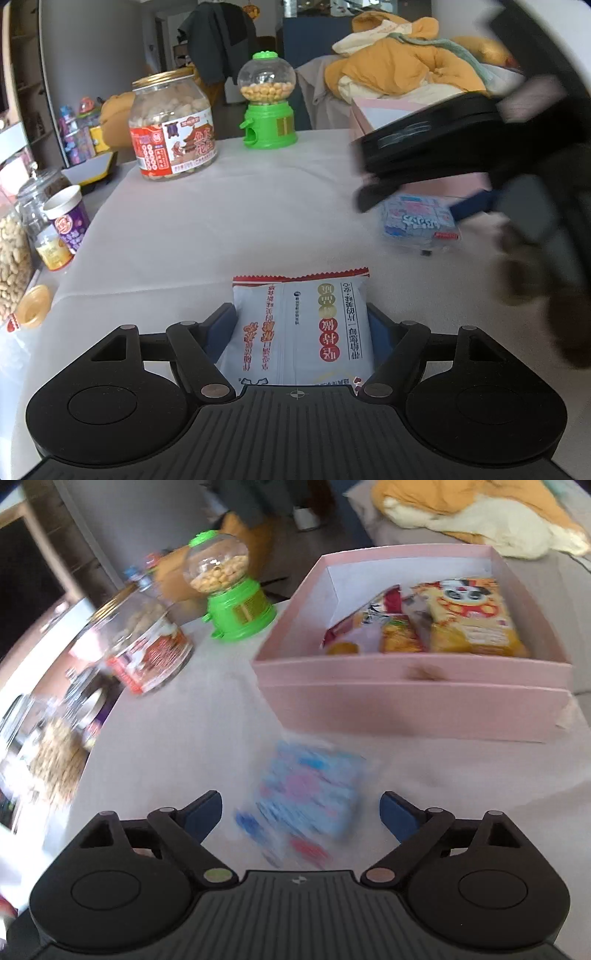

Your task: Organize snacks

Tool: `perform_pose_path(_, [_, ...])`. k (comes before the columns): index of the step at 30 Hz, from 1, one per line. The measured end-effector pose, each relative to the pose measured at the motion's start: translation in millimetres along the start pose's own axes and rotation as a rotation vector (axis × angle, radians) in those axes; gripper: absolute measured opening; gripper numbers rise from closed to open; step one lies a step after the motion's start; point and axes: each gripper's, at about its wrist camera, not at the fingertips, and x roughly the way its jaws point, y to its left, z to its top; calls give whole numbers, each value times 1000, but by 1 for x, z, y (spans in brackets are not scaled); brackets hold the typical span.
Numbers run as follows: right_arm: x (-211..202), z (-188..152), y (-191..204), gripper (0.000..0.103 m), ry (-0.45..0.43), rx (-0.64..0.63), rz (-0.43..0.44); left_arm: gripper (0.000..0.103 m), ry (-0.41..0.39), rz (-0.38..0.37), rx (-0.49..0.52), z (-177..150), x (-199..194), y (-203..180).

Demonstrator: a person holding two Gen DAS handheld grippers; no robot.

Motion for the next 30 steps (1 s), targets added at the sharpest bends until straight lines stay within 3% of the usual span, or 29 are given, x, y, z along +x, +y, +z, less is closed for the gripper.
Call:
perform_pose_path(2, [14,3,22,97,-8,-71,-88,80,-2,-10,-3,-1,-1,2])
perform_pose_path(5, [26,-10,47,91,-28,-290,-194,80,-10,-22,-9,-3,-2,4])
perform_pose_path(7, [13,-23,46,65,-56,-380,-144,80,-11,-29,-12,-4,-2,4])
perform_pose_path(8, [5,-27,42,60,-41,-401,-113,80,-9,-34,-14,-3,-1,5])
perform_pose_path(11, [-22,-36,25,59,5,-417,-88,80,-10,-37,-10,-3,-1,6])
perform_pose_path(14, [-51,-46,4,59,-9,-430,-106,79,-7,-45,-6,-1,-2,4])
perform_pose_path(16, [-72,-47,-13,59,-24,-403,-95,79,-37,-131,-38,6,-9,6])
perform_pose_path(18, [-93,-45,-28,59,-60,-367,-81,79,-114,-182,-43,25,-21,3])
perform_pose_path(21, [-117,-40,-43,59,-128,-344,-88,79,-242,-193,1,75,-34,-14])
perform_pose_path(26, [-135,-40,-64,59,-197,-309,-96,79,-392,-305,-64,157,-9,-40])
perform_pose_path(28, [-133,-42,-72,59,-192,-291,-89,79,-397,-408,-134,180,20,-49])
perform_pose_path(30, [-127,-44,-80,59,-180,-279,-101,80,-289,-478,-121,197,65,-63])
